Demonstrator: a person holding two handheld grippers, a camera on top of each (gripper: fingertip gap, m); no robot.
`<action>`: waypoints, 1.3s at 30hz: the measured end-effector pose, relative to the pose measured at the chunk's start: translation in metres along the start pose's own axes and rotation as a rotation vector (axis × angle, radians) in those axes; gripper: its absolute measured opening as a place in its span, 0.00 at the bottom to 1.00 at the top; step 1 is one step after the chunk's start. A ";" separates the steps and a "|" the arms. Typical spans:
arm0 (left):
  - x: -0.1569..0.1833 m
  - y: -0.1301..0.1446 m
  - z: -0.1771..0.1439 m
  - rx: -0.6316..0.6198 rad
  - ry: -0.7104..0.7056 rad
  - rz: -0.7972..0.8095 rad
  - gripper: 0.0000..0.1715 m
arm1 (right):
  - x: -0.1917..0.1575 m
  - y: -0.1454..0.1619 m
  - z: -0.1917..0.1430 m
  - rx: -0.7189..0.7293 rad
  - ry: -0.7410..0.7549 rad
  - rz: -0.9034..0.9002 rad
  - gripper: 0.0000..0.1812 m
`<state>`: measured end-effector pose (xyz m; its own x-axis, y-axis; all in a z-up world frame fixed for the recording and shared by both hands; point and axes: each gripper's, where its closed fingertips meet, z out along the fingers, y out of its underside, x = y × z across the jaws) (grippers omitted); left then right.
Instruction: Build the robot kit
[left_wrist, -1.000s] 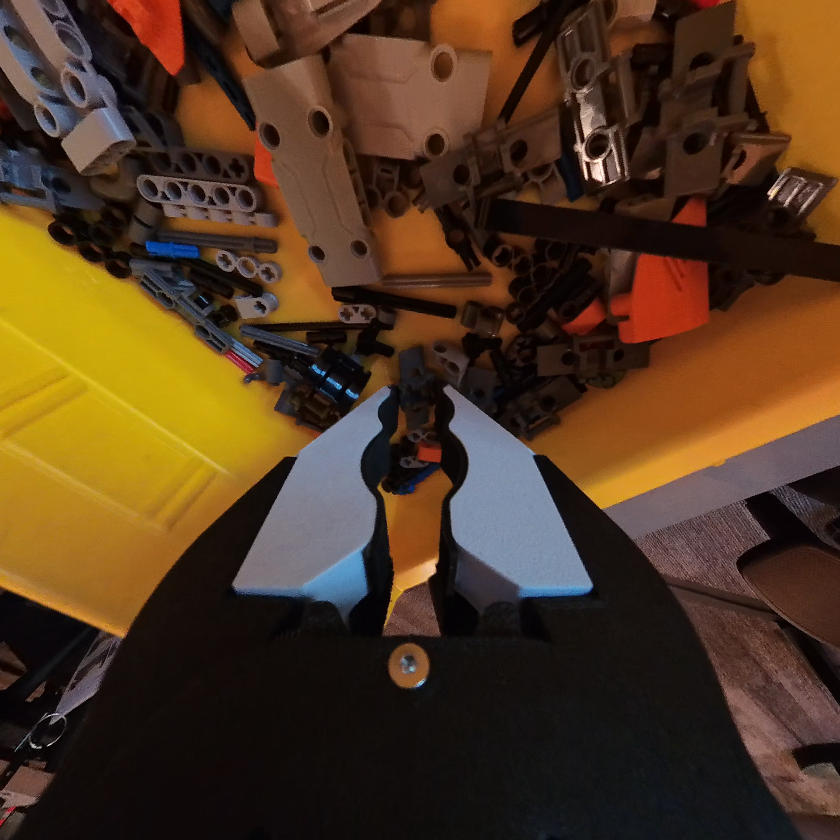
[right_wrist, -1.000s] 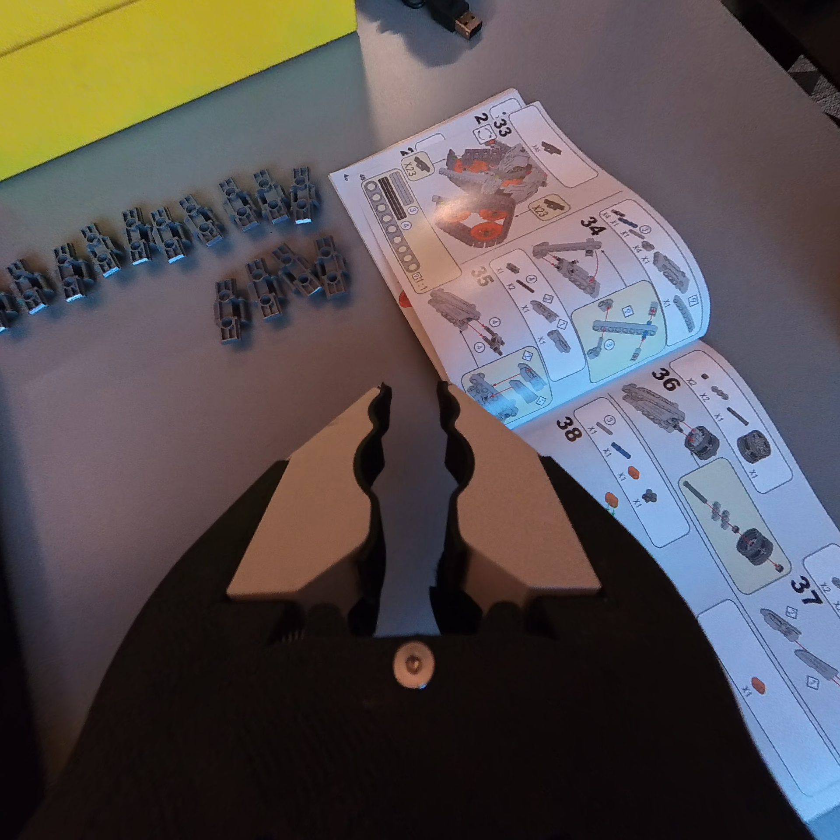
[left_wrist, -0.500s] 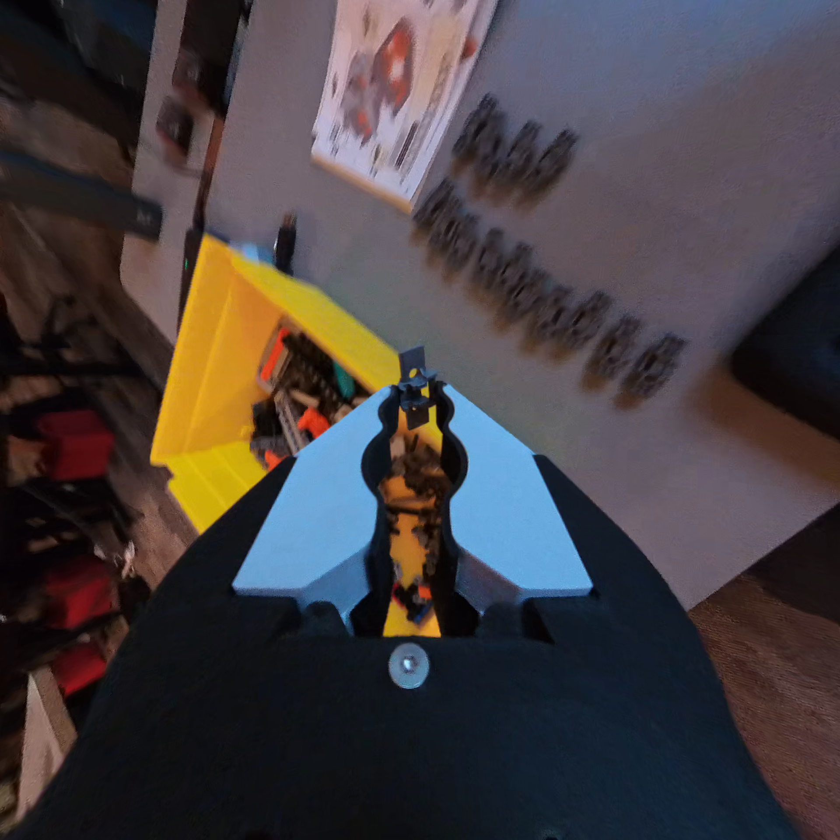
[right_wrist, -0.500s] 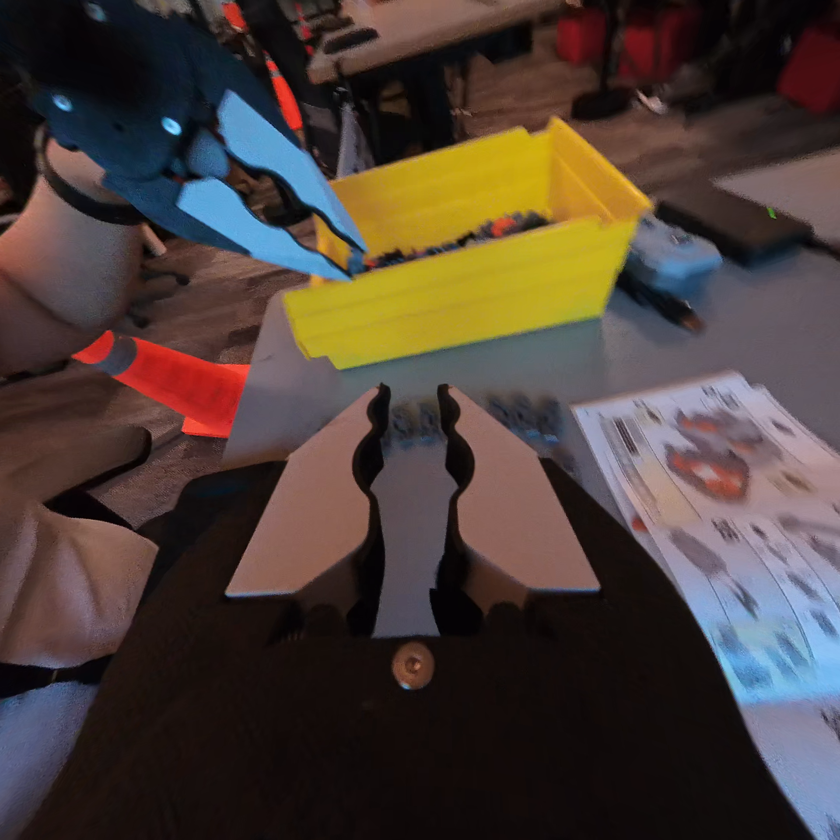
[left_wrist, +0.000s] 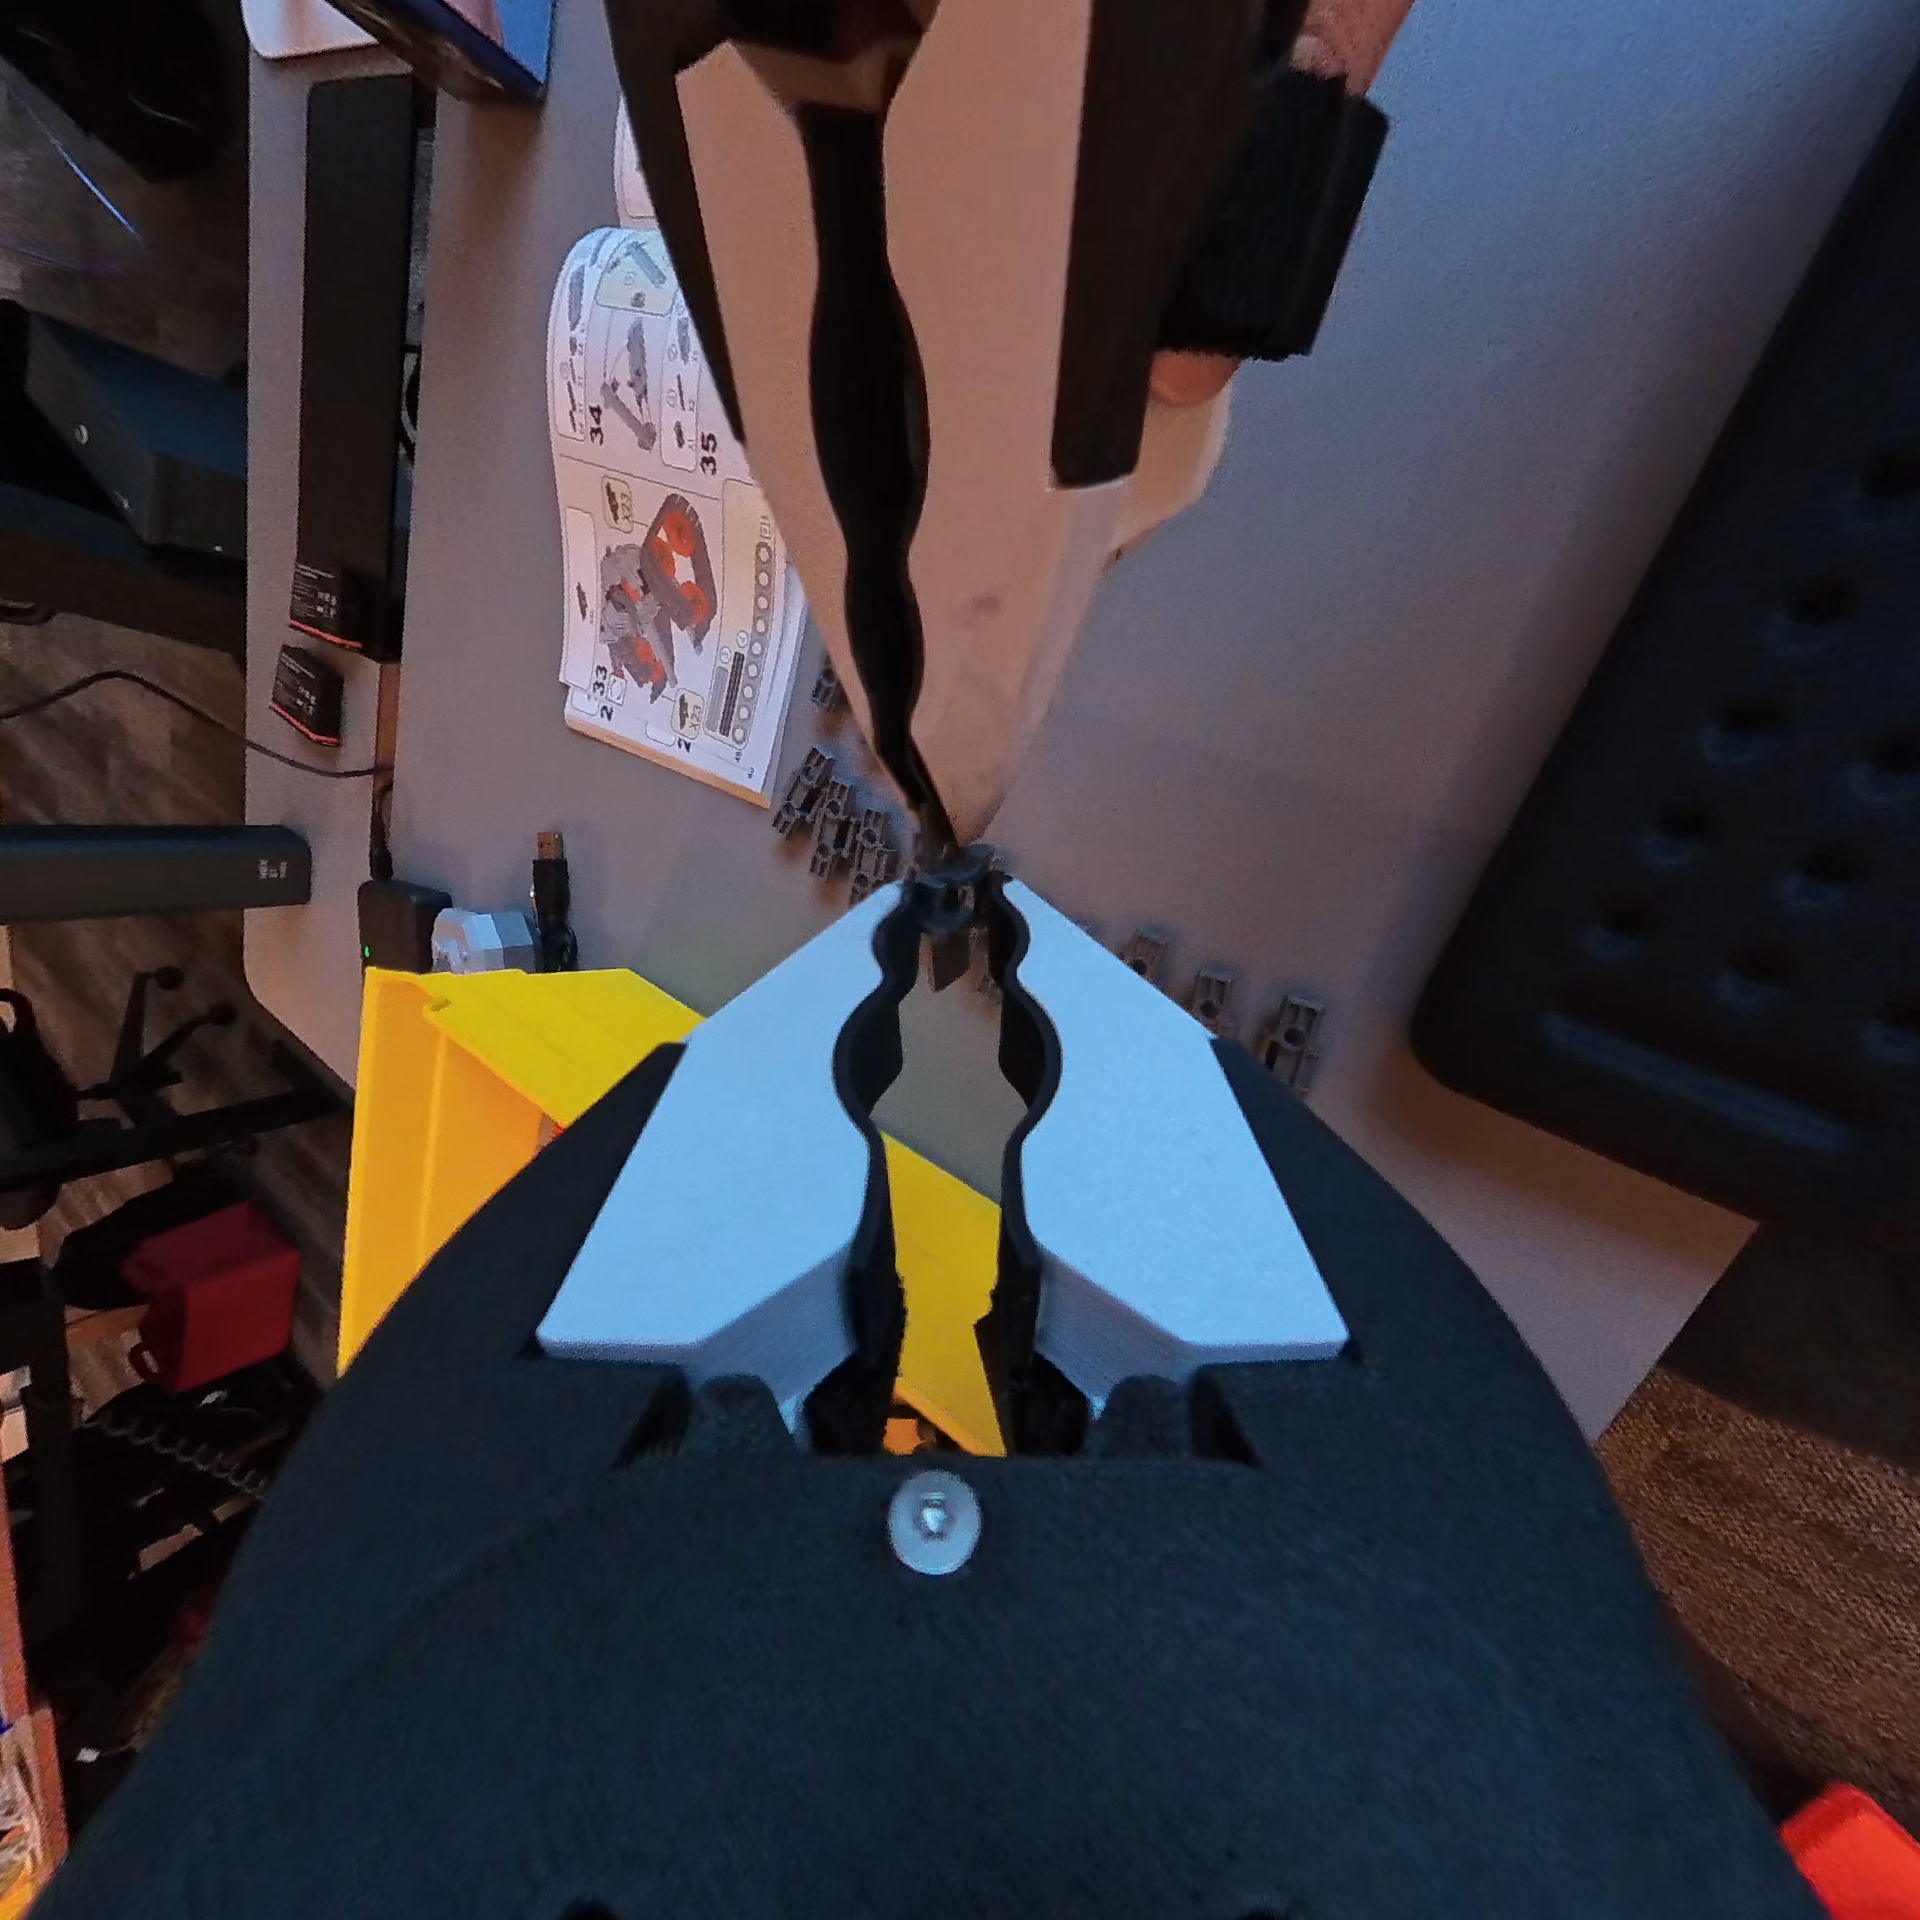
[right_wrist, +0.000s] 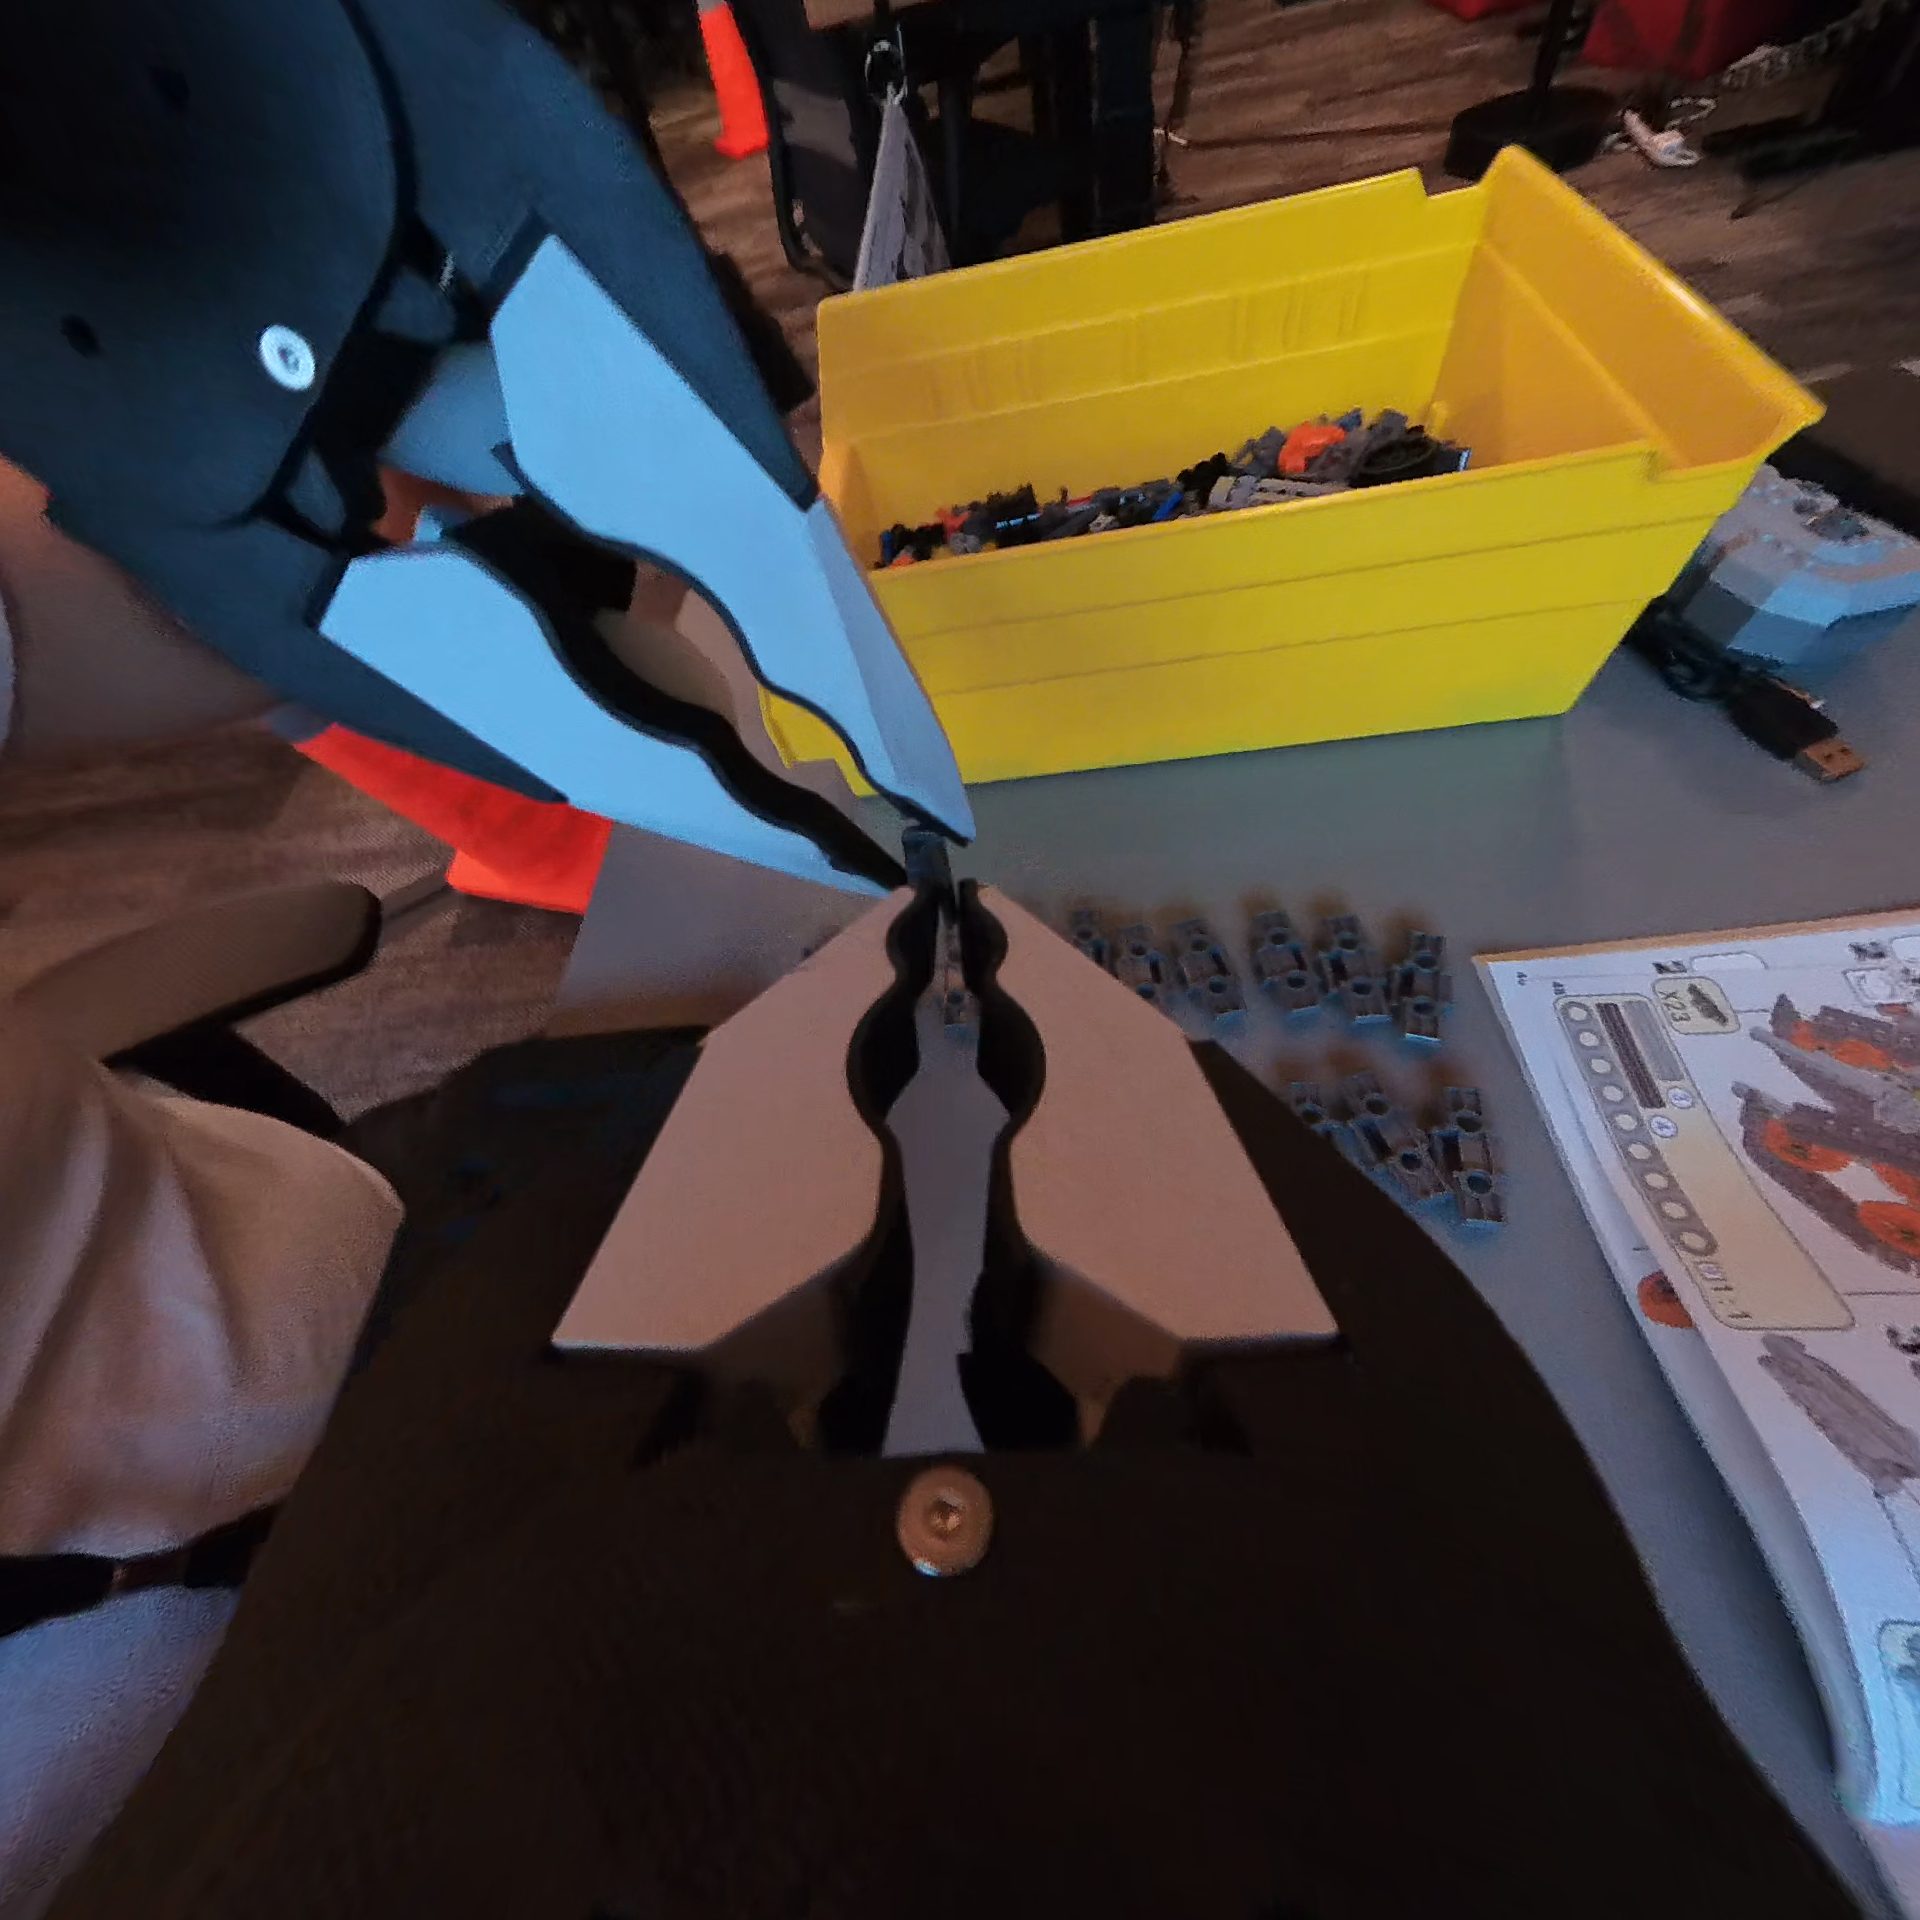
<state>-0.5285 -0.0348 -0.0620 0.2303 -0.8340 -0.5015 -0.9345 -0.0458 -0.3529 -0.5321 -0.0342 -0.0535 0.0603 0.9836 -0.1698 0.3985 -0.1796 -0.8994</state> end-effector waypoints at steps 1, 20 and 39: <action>0.002 0.000 0.000 0.005 0.012 -0.004 0.07 | 0.001 0.002 -0.001 -0.010 0.015 -0.035 0.01; 0.010 0.050 -0.047 0.082 0.090 -0.260 0.10 | 0.052 0.094 0.013 -0.360 0.379 -1.216 0.01; 0.011 0.065 -0.047 0.051 0.089 -0.285 0.09 | 0.050 0.102 0.006 -0.384 0.301 -1.016 0.08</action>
<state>-0.5994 -0.0729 -0.0535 0.4546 -0.8365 -0.3059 -0.8201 -0.2591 -0.5102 -0.4941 -0.0031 -0.1557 -0.2547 0.6441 0.7213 0.6409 0.6710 -0.3729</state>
